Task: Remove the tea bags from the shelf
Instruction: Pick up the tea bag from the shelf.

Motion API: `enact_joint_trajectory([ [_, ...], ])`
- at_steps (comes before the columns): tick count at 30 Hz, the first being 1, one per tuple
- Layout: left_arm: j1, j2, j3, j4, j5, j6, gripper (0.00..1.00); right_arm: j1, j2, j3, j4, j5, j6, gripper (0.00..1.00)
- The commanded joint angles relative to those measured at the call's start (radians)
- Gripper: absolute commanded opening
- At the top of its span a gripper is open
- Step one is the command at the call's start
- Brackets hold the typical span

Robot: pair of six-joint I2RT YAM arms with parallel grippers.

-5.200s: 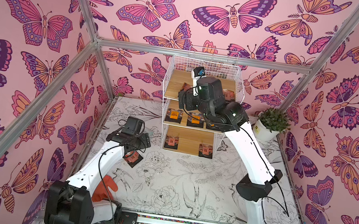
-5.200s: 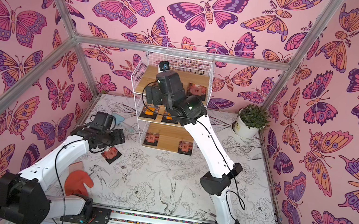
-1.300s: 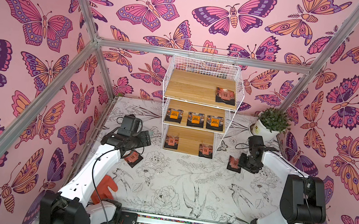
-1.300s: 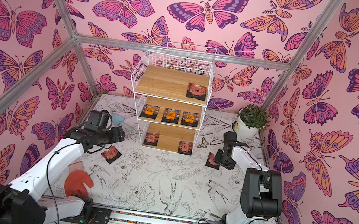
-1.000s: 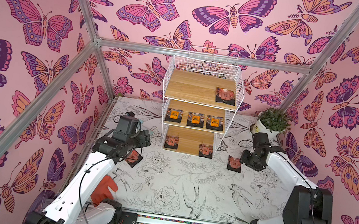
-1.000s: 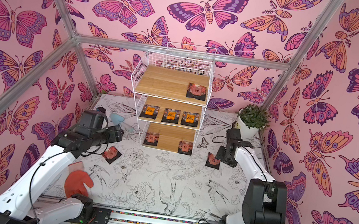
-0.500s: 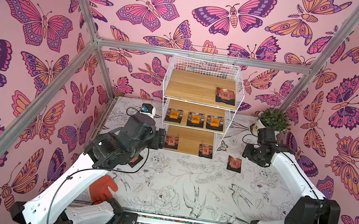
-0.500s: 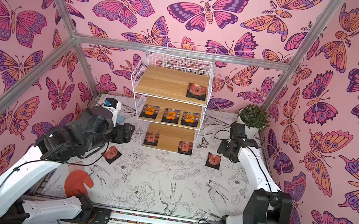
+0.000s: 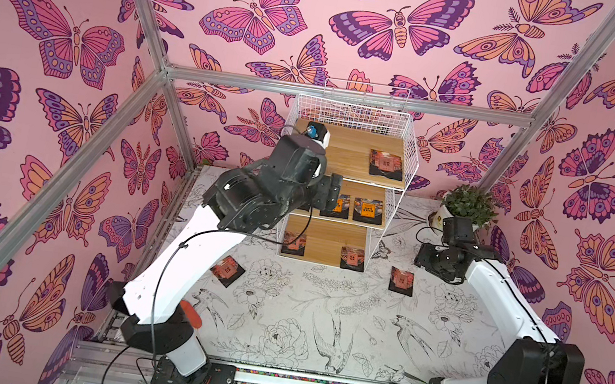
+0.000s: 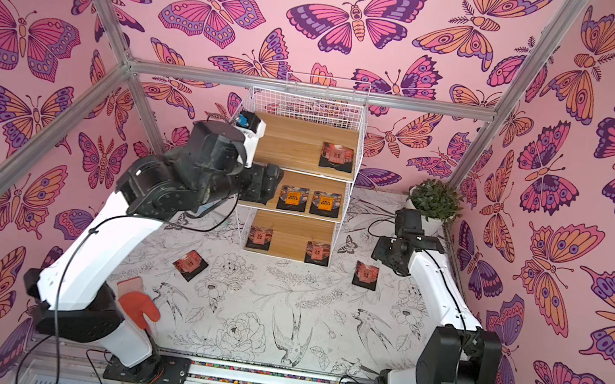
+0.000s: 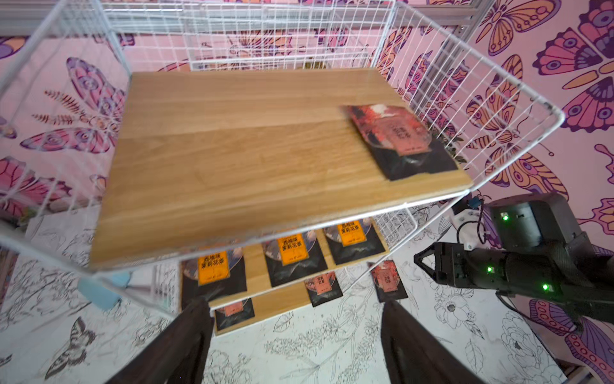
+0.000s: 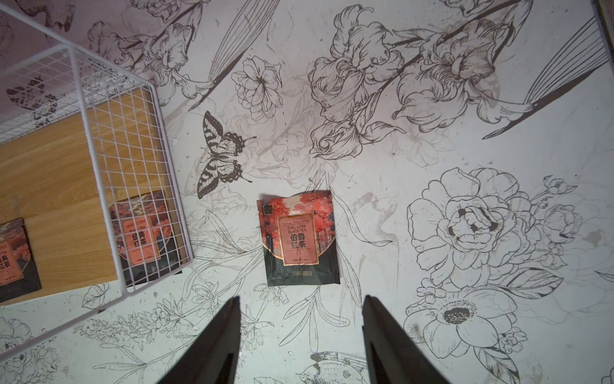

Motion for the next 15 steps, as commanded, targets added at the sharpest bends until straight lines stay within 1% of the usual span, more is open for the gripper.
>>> enact_joint_trajectory([
  [1,-0.011,0.086,0.130,-0.042,0.036,0.072,0.84,-0.006,-0.023,0.039,-0.026,-0.002,-0.002,0.62],
  [6,-0.012,0.218,0.312,-0.040,0.022,0.139,0.87,-0.006,-0.028,0.038,-0.023,-0.002,0.003,0.63],
  [10,-0.012,0.318,0.426,-0.022,0.031,0.179,1.00,-0.006,-0.020,0.048,-0.032,-0.002,0.000,0.63],
  [12,-0.009,0.347,0.451,-0.004,0.050,0.186,1.00,-0.005,-0.020,0.054,-0.038,0.002,-0.002,0.64],
  [15,0.000,0.371,0.453,0.025,0.083,0.180,1.00,-0.005,-0.021,0.061,-0.042,0.011,-0.003,0.64],
])
